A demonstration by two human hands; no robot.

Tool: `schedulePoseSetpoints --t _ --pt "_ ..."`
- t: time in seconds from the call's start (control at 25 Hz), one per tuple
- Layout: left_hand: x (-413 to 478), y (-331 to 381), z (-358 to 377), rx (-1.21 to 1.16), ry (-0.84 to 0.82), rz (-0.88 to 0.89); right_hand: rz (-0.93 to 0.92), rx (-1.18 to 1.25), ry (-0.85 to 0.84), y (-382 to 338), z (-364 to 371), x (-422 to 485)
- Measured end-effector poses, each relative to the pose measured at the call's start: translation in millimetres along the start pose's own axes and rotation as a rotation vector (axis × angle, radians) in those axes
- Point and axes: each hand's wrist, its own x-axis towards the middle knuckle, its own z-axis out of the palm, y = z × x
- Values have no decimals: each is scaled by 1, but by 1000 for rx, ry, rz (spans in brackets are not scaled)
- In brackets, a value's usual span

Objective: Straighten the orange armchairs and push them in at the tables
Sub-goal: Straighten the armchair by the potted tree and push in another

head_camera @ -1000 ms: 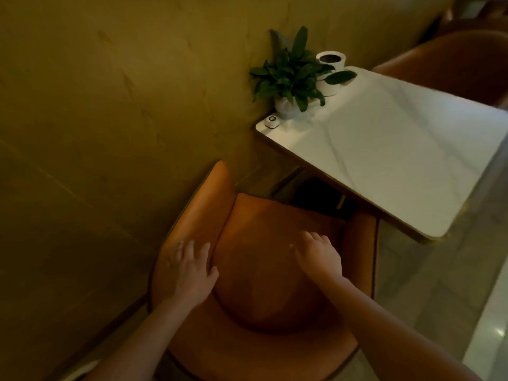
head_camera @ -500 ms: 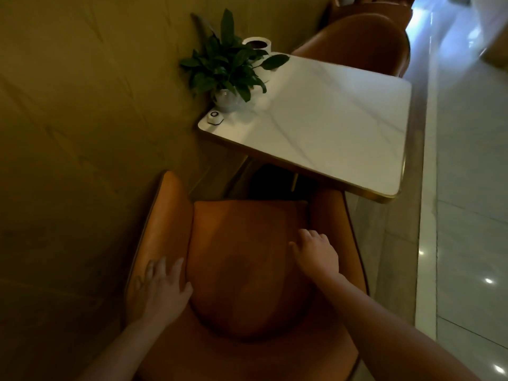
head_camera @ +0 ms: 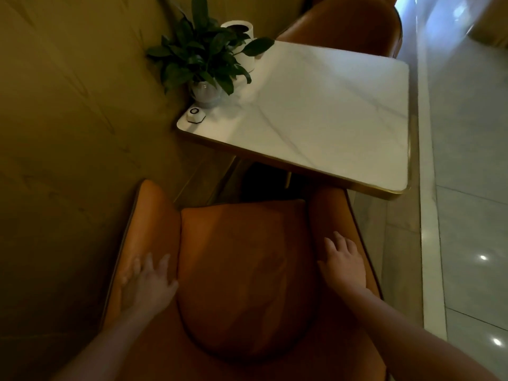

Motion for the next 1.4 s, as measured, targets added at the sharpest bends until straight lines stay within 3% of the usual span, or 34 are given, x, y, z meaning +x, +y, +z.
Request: schedulePoseSetpoints --t 0.48,0.64,0.8,1.16,1.4 --pt "106 -47 17 325 41 180 158 -256 44 -1 34 40" --pt "113 -48 28 393 104 214 149 -347 -30 8 28 51" --pt "115 -55 35 384 161 262 157 -317 -29 12 23 49" --pt "122 -44 34 551 118 228 148 -298 -2 31 17 26" --pt "128 -29 22 425 168 258 216 -199 53 41 13 21"
